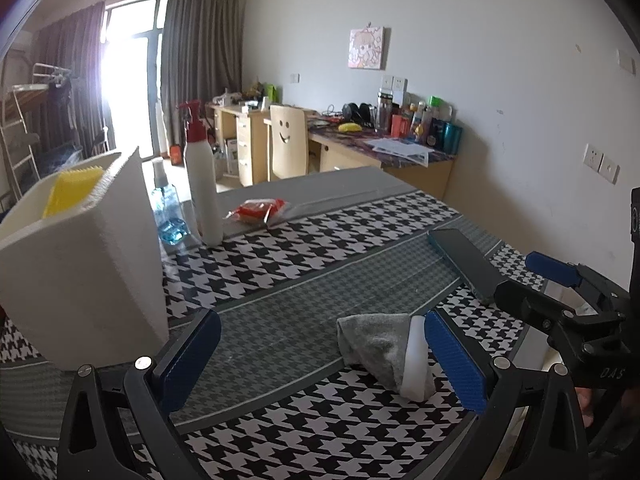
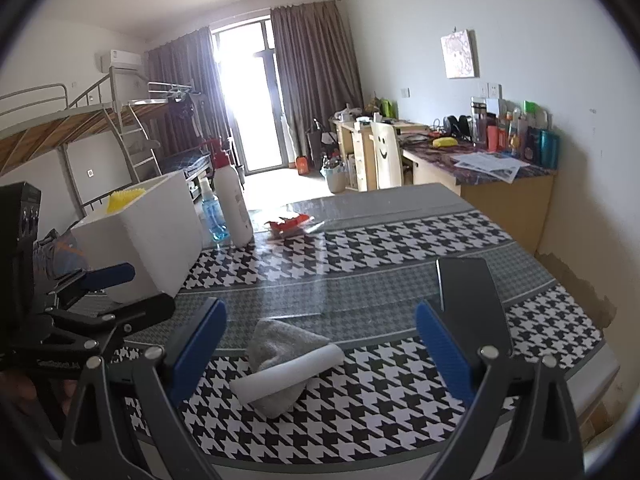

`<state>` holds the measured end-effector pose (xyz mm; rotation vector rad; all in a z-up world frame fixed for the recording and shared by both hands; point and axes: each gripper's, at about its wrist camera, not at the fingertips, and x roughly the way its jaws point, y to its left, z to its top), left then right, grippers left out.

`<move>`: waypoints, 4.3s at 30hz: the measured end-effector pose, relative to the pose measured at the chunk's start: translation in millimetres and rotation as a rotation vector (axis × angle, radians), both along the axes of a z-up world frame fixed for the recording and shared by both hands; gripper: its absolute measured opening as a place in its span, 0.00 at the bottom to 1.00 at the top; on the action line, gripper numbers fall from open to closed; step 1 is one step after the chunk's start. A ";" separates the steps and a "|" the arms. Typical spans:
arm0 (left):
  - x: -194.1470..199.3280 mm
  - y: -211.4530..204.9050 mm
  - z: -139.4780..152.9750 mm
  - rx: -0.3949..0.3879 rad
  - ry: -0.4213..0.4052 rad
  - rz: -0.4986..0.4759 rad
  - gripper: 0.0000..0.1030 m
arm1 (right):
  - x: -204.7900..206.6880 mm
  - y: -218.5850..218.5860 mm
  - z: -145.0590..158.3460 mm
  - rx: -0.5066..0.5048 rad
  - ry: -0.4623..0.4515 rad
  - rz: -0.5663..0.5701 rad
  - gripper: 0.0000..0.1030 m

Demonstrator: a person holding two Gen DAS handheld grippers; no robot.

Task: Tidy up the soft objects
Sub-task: 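Lower the left tool onto the grey towel and close on it, then lift the grey towel with the left tool while the right tool approaches the white roll, then close the right tool on the white foam roll and lift it while the left tool holds the towel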

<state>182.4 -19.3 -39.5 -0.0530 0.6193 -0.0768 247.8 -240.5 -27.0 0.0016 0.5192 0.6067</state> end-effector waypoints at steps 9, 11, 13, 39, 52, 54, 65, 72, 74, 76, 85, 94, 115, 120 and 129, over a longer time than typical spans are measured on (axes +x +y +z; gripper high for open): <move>15.2 -5.2 -16.7 0.011 0.052 -0.017 0.99 | 7.1 -0.2 -11.5 -0.012 0.028 -0.011 0.95; 18.4 -5.9 -20.0 0.012 0.061 -0.017 0.99 | 8.5 0.2 -14.0 -0.014 0.033 -0.013 0.95; 21.3 -6.3 -22.8 0.010 0.071 -0.024 0.99 | 10.3 0.1 -16.7 -0.018 0.040 -0.016 0.95; 61.8 -19.1 -67.3 -0.049 0.262 -0.074 0.74 | 23.1 -6.7 -44.4 -0.048 0.081 -0.012 0.95; 75.2 -30.0 -78.7 -0.079 0.324 -0.126 0.45 | 26.9 -12.9 -53.1 -0.055 0.095 -0.015 0.95; 76.6 -34.6 -79.1 -0.080 0.327 -0.143 0.37 | 27.4 -12.1 -53.8 -0.055 0.096 -0.012 0.95; 65.0 -45.5 -66.1 -0.076 0.277 -0.170 0.13 | 25.3 -16.1 -54.3 -0.052 0.098 -0.022 0.95; 47.1 -44.7 -38.9 -0.054 0.188 -0.170 0.13 | 19.1 -16.8 -50.8 -0.055 0.086 -0.022 0.95; 43.7 -43.3 -33.8 -0.039 0.166 -0.148 0.13 | 17.5 -14.8 -50.0 -0.057 0.084 -0.019 0.95; 41.8 -38.7 -33.2 -0.034 0.163 -0.141 0.13 | 15.9 -13.2 -49.4 -0.061 0.082 -0.018 0.95; 37.0 -16.9 -45.5 -0.039 0.187 -0.077 0.13 | 14.4 2.5 -55.7 -0.060 0.125 0.020 0.95; 36.3 -11.5 -49.6 -0.029 0.170 -0.079 0.13 | 18.1 15.8 -63.4 -0.061 0.179 0.017 0.90; 38.3 -4.1 -65.7 -0.051 0.162 -0.080 0.13 | 20.4 44.6 -80.8 -0.129 0.291 0.011 0.42; 35.1 -5.9 -68.3 -0.056 0.162 -0.085 0.13 | 19.7 45.5 -80.4 -0.136 0.308 -0.013 0.42; 32.7 1.0 -72.9 -0.127 0.168 -0.083 0.13 | 19.9 61.3 -80.4 -0.196 0.295 -0.058 0.42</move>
